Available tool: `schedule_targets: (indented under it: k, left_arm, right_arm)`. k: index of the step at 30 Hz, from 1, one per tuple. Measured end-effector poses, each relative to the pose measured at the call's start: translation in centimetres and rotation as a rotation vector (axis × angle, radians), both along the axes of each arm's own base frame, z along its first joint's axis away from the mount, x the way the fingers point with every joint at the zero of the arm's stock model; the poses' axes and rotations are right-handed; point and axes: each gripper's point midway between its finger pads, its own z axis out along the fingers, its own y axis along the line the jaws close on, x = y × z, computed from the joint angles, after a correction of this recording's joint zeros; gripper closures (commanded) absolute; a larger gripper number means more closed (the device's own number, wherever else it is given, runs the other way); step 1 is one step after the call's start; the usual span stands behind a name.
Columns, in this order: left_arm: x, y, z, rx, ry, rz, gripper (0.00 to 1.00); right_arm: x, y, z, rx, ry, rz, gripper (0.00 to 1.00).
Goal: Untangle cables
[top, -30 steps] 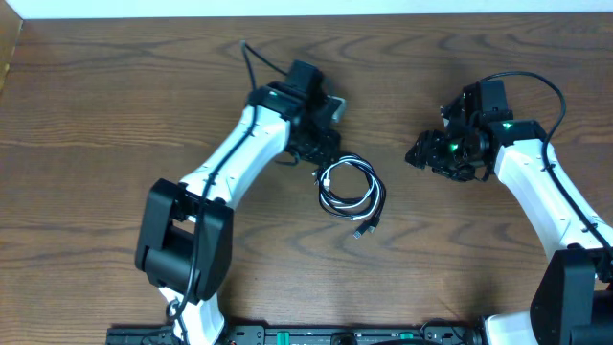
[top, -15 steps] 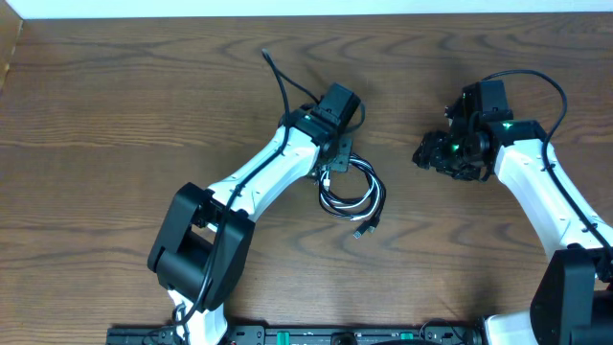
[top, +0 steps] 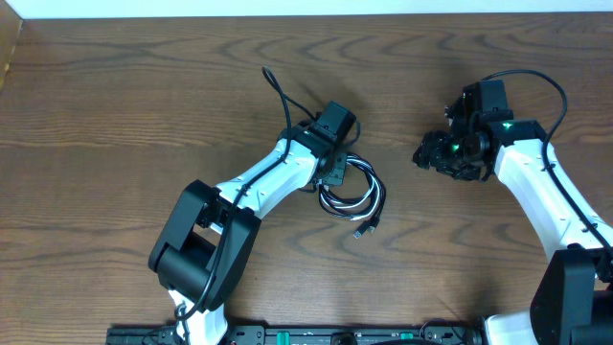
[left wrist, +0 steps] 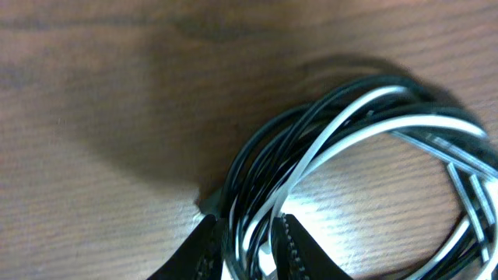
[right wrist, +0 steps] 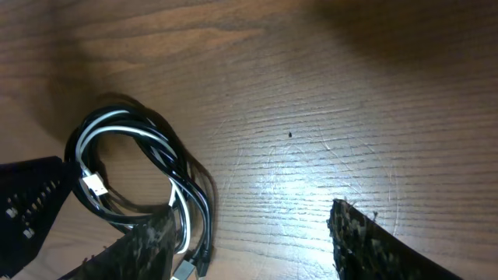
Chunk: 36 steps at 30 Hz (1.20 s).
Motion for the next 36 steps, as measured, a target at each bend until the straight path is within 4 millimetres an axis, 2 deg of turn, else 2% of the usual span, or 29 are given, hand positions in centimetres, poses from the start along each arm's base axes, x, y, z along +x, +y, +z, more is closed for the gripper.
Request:
schedule_targets:
  k: [7, 15, 21, 25, 26, 29, 36]
  left_arm:
    - [1.0, -0.8, 0.4, -0.031, -0.045, 0.002, 0.76]
    - [0.2, -2.3, 0.4, -0.029, -0.054, -0.065, 0.76]
    - [-0.1, -2.0, -1.7, 0.007, -0.019, -0.065, 0.8]
    - [0.0, -1.9, -1.7, 0.012, -0.022, -0.064, 0.81]
    - [0.0, -1.9, -1.7, 0.012, -0.022, -0.063, 0.87]
    - [-0.1, -1.8, -1.8, 0.022, -0.02, -0.067, 0.92]
    - [-0.7, -1.9, -1.9, 0.001, 0.017, -0.079, 0.93]
  right_arm:
    - [0.1, 0.0, 0.0, 0.0, -0.003, 0.0, 0.37]
    - [0.2, 0.0, 0.1, 0.001, -0.008, 0.0, 0.38]
    - [0.2, 0.0, 0.1, 0.001, -0.008, 0.0, 0.38]
    - [0.2, 0.0, 0.1, 0.0, -0.008, 0.0, 0.38]
    - [0.2, 0.0, 0.1, 0.001, -0.008, 0.0, 0.37]
    - [0.2, 0.0, 0.1, 0.001, -0.009, 0.0, 0.38]
    - [0.4, 0.0, 0.1, 0.001, -0.017, 0.0, 0.38]
